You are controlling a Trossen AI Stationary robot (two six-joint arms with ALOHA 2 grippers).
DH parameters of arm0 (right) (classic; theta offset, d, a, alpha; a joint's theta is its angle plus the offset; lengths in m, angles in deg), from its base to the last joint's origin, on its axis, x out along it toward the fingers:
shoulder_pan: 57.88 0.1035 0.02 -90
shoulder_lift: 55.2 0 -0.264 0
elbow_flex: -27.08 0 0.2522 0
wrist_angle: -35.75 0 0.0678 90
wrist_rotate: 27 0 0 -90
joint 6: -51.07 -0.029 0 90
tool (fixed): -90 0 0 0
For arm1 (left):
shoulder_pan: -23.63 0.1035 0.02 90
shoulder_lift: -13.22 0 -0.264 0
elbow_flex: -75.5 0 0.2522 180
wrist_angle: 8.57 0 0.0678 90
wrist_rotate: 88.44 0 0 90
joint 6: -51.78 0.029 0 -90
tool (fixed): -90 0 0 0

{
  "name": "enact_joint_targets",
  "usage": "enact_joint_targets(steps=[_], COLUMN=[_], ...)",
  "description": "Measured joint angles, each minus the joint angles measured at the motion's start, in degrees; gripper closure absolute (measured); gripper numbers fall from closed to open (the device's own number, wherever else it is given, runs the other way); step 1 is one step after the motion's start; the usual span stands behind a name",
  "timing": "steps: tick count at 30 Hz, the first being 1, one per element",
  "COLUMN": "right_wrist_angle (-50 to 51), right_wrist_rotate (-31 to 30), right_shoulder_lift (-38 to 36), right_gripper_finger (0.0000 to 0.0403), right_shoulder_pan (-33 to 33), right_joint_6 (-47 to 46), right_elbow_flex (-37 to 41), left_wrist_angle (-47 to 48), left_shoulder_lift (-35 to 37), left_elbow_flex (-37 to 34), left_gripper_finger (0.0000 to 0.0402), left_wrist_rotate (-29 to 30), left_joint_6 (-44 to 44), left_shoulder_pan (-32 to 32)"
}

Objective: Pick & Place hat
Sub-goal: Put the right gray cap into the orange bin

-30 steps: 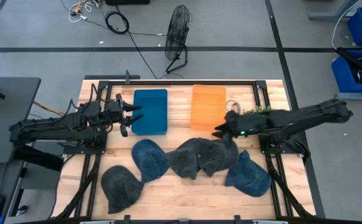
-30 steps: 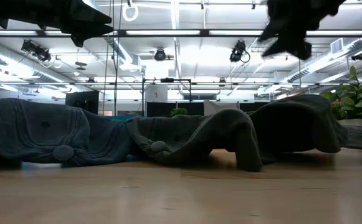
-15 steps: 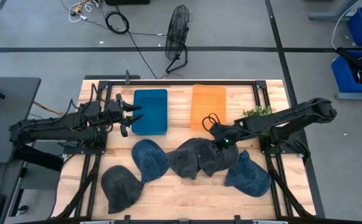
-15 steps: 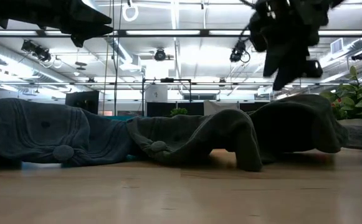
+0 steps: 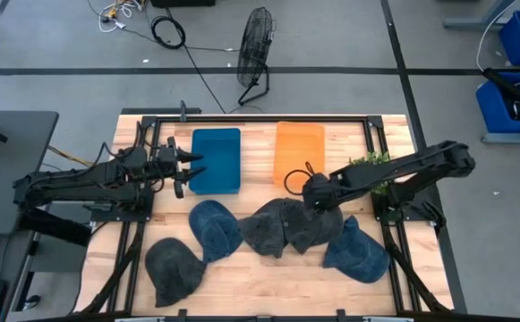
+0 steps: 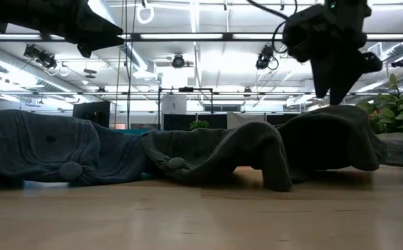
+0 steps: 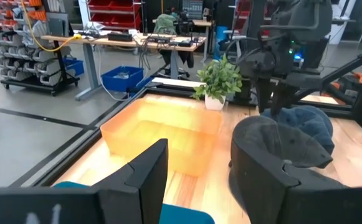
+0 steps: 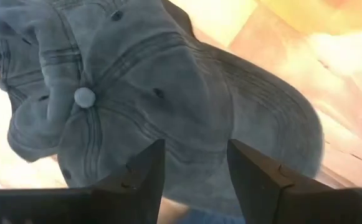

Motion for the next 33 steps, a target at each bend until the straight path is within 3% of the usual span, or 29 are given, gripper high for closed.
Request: enact_joint_targets(steps=[10,25,29,33], right_wrist_angle=[-1.6,-2.2,-2.0,-2.0], right_wrist_rotate=[1.5,0.5,0.5,0.8], right_shoulder_lift=[8.2,8.7,8.7,8.7], right_gripper_finger=[0.0227,0.0228,0.0251,0.0305], right_shoulder_pan=[0.0,0.0,0.0,0.0], right_joint_6=[1.4,3.8,5.3,6.3], right_elbow_flex=[0.0,0.0,0.1,0.1], left_wrist_angle=[-0.1,-0.1,-0.1,-0.1], left_shoulder_lift=[0.0,0.0,0.0,0.0], left_elbow_flex=[0.0,0.0,0.0,0.0], left_gripper_finger=[0.0223,0.0223,0.0223,0.0223], left_wrist_rotate=[0.0,0.0,0.0,0.0], left_joint_6=[0.0,0.0,0.0,0.0], left_shoulder_pan=[0.0,0.0,0.0,0.0])
